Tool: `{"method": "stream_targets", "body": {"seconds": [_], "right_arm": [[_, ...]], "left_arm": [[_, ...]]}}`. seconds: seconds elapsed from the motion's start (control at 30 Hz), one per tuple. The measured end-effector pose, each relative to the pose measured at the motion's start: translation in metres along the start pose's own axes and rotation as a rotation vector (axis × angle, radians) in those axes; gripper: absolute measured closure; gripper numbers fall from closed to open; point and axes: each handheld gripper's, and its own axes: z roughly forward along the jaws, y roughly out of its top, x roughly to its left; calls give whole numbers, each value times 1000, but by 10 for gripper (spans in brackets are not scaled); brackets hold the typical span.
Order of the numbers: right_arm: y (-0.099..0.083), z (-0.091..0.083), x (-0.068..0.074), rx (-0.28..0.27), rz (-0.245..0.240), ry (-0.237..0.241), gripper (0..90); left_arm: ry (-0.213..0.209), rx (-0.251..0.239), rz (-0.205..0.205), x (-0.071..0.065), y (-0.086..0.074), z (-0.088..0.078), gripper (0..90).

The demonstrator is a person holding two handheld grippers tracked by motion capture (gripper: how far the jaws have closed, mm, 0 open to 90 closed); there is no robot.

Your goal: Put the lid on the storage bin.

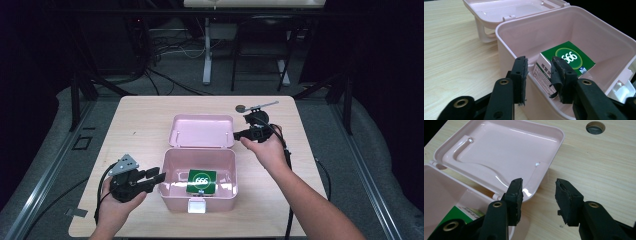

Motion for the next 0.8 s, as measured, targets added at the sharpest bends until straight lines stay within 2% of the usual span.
{"method": "stream_targets", "body": {"seconds": [0.27, 0.4, 0.5, 0.8], "right_arm": [[20, 15, 2, 45, 18, -12, 608], [30, 27, 2, 86, 29, -30, 631], [37, 38, 1, 117, 57, -40, 652], [46, 55, 1, 144, 82, -65, 677]], "left_arm": [[8, 13, 5, -1, -6, 3, 707], [14, 23, 11, 0, -8, 4, 734], [12, 18, 10, 1, -9, 4, 737], [9, 12, 11, 1, -10, 4, 739]]}}
